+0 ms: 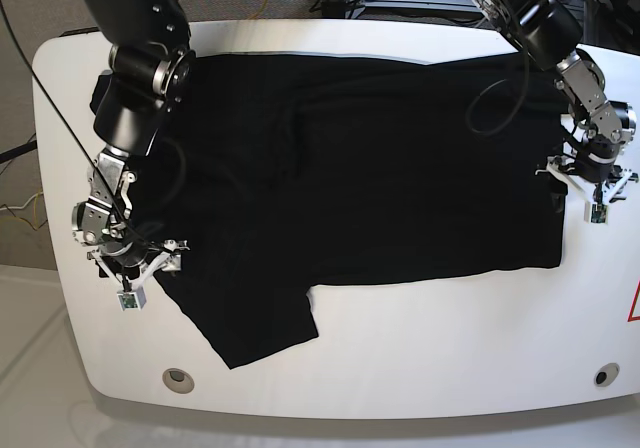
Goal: Fold the T-shirt properly
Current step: 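Lower both grippers onto the hem edge of the shirt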
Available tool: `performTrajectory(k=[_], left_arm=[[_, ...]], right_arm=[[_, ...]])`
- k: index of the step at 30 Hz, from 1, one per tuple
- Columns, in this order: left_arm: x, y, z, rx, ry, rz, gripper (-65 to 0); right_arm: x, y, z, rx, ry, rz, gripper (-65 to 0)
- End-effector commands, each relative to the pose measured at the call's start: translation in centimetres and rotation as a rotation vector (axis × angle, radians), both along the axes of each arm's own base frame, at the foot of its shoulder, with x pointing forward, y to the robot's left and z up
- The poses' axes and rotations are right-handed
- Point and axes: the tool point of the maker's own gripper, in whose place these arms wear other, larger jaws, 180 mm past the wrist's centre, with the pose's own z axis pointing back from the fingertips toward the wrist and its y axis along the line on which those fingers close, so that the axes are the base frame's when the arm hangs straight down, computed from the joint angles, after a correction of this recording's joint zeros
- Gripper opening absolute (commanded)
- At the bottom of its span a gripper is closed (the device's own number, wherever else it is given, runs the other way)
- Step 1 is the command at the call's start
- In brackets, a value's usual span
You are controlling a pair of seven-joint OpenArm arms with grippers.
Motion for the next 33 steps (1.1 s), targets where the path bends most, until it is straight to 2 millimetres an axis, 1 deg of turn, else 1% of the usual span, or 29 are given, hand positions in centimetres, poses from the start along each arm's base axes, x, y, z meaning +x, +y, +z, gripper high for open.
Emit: performTrajectory(k=[1, 3, 5, 9, 12, 17, 21, 23, 25, 28, 33], left_arm=[[1.4, 0.7, 2.5, 0.024, -0.078, 0.0, -25.8], [1.4, 0.6, 2.5, 0.024, -0.08, -0.001, -25.8], [1.5, 0.6, 2.5, 0.024, -0.079, -0.003, -25.8], [2.0, 0.7, 3.2, 0.026, -0.098, -0.001, -25.8], [2.1, 0.8, 3.3, 0.028, -0.099, -0.001, -25.8], [1.9, 2.0, 3.9, 0.054, -0.098, 0.006, -25.8], [2.0, 2.0, 4.0, 0.055, -0.101, 0.005, -25.8], [2.0, 2.3, 4.3, 0.064, -0.102, 0.005, -25.8], [2.5, 2.4, 4.8, 0.066, -0.116, 0.006, -25.8], [3.0, 2.5, 5.5, 0.065, -0.133, 0.009, -25.8], [3.2, 2.5, 5.8, 0.065, -0.141, 0.008, -25.8]], right_arm=[[2.5, -0.3, 1.8, 0.009, -0.088, -0.001, -15.7], [2.8, 0.1, 1.2, 0.022, -0.089, 0.005, -15.7], [3.1, -0.3, 1.0, 0.026, -0.098, 0.006, -15.7], [3.4, -0.7, 0.1, 0.067, -0.12, 0.0, -15.7], [3.3, -1.6, -0.3, 0.086, -0.135, -0.016, -15.7], [2.9, -3.6, -1.0, 0.074, -0.153, -0.073, -15.7], [2.6, -4.4, -1.2, 0.075, -0.167, -0.084, -15.7], [2.5, -4.2, -1.5, 0.082, -0.162, -0.083, -15.7], [2.1, -4.0, -2.1, 0.09, -0.149, -0.083, -15.7], [1.8, -3.9, -2.5, 0.092, -0.14, -0.082, -15.7], [-0.1, -3.5, -4.8, 0.094, -0.094, -0.08, -15.7]])
